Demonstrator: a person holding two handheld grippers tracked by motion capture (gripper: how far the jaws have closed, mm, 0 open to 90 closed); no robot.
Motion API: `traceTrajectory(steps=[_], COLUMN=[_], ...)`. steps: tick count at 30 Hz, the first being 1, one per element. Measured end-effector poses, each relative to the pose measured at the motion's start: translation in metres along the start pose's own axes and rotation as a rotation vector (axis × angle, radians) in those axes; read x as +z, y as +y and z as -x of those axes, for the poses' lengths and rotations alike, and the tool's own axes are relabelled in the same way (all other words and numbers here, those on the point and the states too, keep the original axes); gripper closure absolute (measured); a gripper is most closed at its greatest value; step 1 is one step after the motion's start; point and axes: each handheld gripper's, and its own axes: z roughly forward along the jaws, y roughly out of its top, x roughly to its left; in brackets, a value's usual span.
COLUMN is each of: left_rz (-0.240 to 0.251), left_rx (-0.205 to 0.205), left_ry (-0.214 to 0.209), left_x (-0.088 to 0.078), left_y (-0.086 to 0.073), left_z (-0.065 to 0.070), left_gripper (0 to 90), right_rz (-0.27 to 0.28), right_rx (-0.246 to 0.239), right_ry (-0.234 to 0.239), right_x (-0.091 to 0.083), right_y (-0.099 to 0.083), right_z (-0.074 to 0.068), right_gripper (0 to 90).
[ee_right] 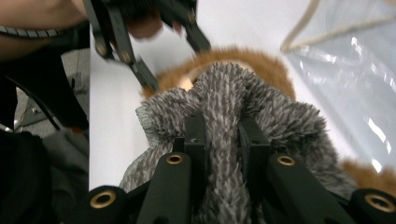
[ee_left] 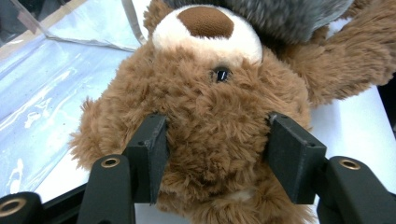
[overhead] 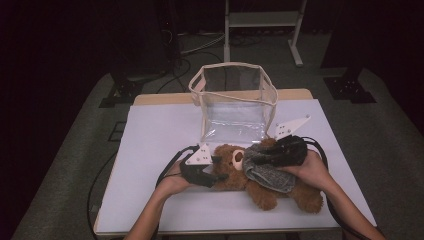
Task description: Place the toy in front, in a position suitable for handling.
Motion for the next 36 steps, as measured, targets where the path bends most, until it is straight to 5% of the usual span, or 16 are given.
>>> traceTrajectory(steps=[5,9,12,15,18,25,30,36], left_rz=[-0.012,-0.020,-0.043,-0.048,-0.044,-0.022,-0.018,-0.012], left_rx=[0.003,0.000,0.013,0.014,0.006,-0.007,-0.012,-0.016], left_ry=[-0.002,-0.048,-0.054,-0.056,-0.051,-0.019,-0.003,-0.003], left_x=[-0.004,-0.009,-0.006,-0.008,-0.012,-0.026,-0.032,-0.034], left_y=[0.002,-0.004,-0.004,-0.005,-0.007,-0.007,-0.007,-0.008], left_z=[0.001,0.002,0.003,0.002,0.001,-0.004,-0.007,-0.007], left_gripper=[44.4,47.9,47.1,46.2,44.1,41.7,41.8,41.8], right_rz=[-0.010,-0.056,-0.130,-0.130,-0.071,0.074,0.078,0.069], right_rx=[-0.038,-0.029,-0.033,-0.002,0.036,0.056,0.033,0.013], right_ry=[0.011,0.039,0.041,0.061,0.071,0.064,0.034,0.032], right_x=[0.024,0.054,0.078,0.089,0.081,0.020,-0.013,-0.020], right_y=[0.034,0.058,0.066,0.066,0.060,0.044,0.035,0.026], right_z=[-0.001,0.011,0.017,0.023,0.029,0.025,0.010,0.000], right_gripper=[76.4,76.5,76.6,76.6,76.7,76.7,76.7,76.7])
